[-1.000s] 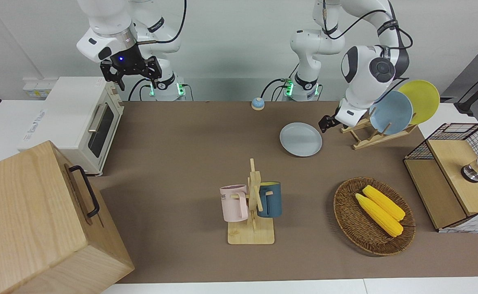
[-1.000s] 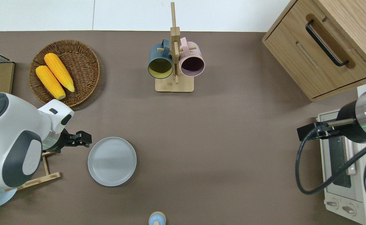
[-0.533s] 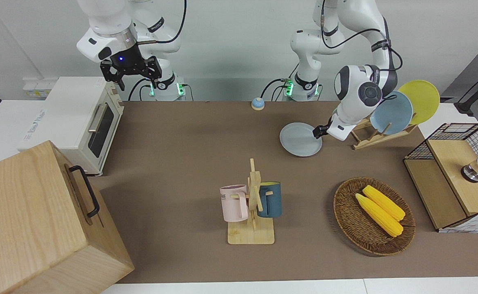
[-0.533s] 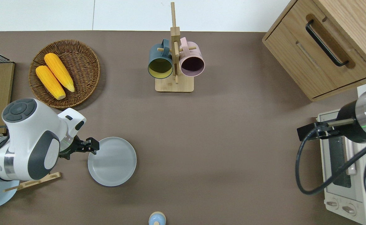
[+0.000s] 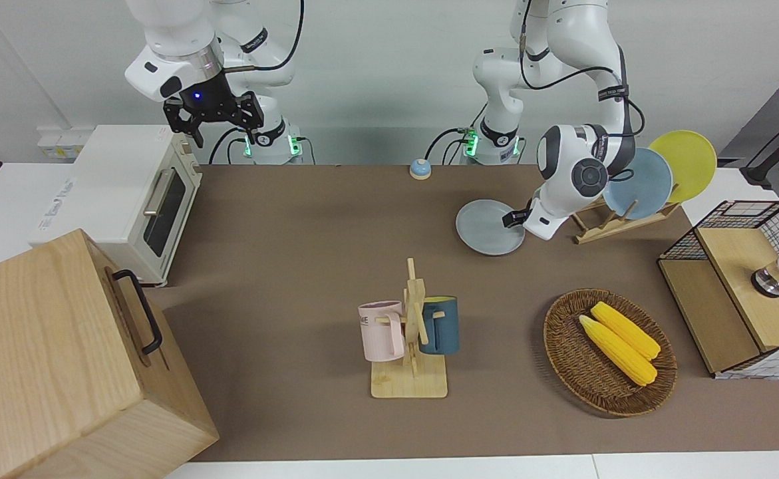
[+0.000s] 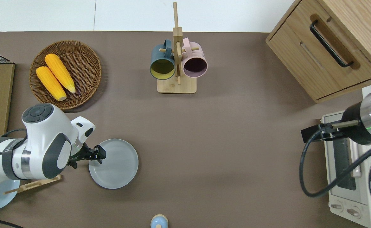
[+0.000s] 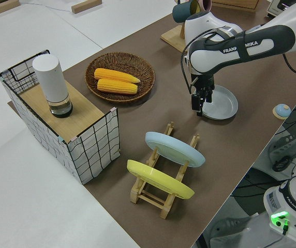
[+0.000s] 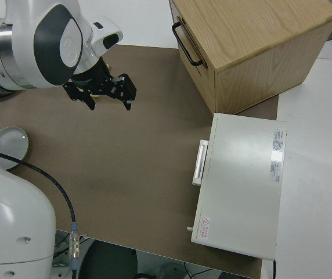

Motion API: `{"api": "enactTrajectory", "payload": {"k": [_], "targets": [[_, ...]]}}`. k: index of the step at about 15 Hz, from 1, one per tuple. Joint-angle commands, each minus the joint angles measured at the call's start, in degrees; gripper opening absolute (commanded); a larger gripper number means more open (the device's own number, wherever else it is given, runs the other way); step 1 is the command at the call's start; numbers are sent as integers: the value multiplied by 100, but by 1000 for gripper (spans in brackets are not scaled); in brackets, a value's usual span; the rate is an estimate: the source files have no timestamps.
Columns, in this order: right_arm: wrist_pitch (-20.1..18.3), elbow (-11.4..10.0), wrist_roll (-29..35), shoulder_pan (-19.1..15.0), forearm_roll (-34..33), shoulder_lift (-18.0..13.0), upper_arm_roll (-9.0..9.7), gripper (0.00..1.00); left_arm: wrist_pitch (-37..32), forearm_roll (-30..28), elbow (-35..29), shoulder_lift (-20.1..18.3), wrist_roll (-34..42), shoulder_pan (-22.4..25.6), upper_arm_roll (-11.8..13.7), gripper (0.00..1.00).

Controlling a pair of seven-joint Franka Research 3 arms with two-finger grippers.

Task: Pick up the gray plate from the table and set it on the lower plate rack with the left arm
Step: 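Close the left gripper on the gray plate's rim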

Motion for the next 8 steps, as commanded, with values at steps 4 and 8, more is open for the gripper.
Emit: {"api": "enactTrajectory", "payload": {"k": [4,8], "targets": [[-87,35,-19,-76,20,-27,38,990,141,-114,-71,234,-51,-46,30,979],[-87,35,-19,-84,20,-27,38,990,167,-184,-71,304,-77,-20,30,373]]}}
